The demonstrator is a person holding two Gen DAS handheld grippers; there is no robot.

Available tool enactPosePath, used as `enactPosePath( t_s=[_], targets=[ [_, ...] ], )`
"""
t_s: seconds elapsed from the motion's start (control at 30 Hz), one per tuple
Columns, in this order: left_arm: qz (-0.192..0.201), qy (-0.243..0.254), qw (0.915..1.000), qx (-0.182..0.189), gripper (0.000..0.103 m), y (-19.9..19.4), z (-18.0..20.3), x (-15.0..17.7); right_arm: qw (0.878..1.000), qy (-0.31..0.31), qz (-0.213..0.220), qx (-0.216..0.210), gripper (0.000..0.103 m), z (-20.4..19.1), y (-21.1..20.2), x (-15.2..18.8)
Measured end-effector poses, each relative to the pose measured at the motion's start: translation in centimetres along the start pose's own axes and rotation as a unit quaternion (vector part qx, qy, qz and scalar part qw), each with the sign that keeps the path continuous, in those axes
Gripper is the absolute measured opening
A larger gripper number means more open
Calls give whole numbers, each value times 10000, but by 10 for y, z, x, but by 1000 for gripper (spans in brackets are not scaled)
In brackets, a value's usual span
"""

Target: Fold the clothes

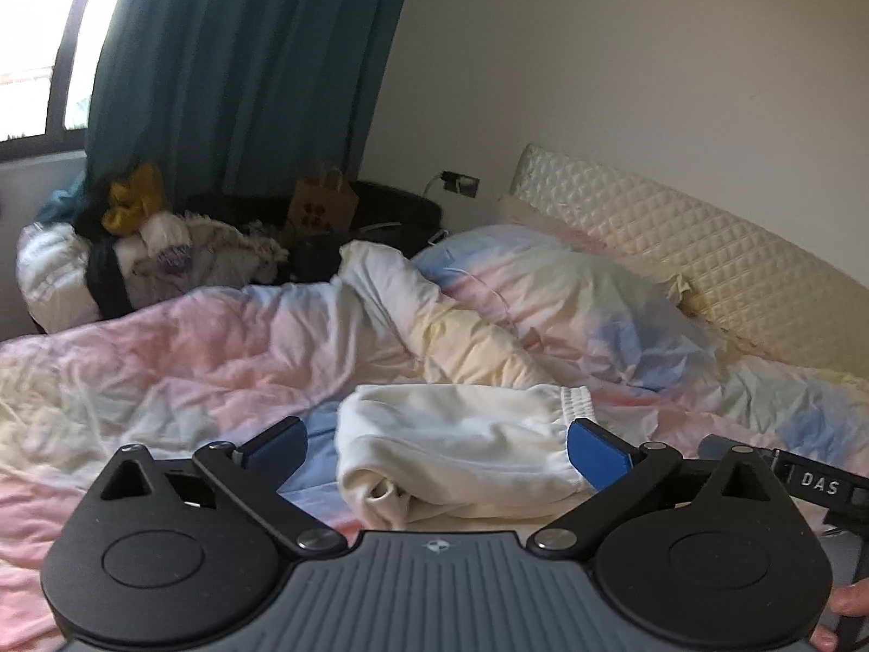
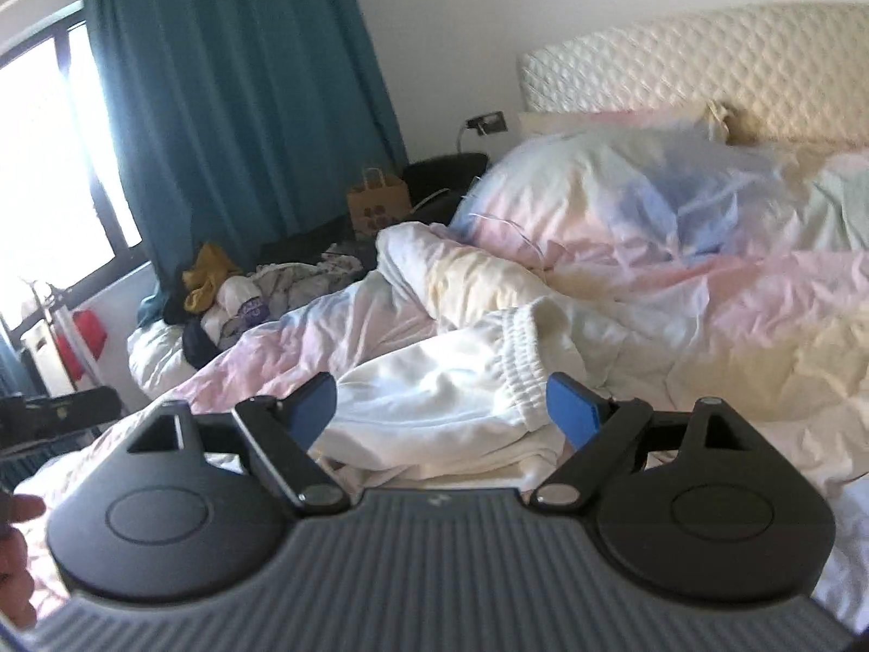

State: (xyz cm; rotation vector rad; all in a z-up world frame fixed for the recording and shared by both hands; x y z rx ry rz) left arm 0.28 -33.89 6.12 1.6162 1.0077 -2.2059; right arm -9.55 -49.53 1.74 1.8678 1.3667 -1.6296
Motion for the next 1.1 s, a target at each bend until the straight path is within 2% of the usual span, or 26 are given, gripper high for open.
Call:
enactPosePath(
  t_s=[0.17, 0.43, 0.6, 0.8, 1.1],
  targets=[
    [69, 154, 9997, -150, 103, -39, 3, 10, 9993, -352, 73, 78, 86, -22, -31, 9],
    [159, 259, 9985, -462, 103, -78, -2, 38, 9980, -548, 194, 247, 86, -43, -49, 36],
    [129, 250, 9985, -476, 103, -80, -11, 56, 9966, -710, 112, 408, 86, -50, -47, 56],
    [117, 324, 9974, -628, 103, -76, -18, 60, 9933, -962, 226, 594, 86, -51, -48, 52],
    [118, 305, 9971, -687, 103, -75, -22, 61, 9897, -1289, 173, 598, 85, -65, -50, 56]
  ],
)
Point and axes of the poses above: each gripper's, at about its wrist camera, not at the fingertips, and y roughly the way its jaws point, z to its right, x to its underside, the point moved 9 cm from there along y, roughly the way its jaws point, and after that the axes turned 2 degrees about z, right-handed, at the moved point
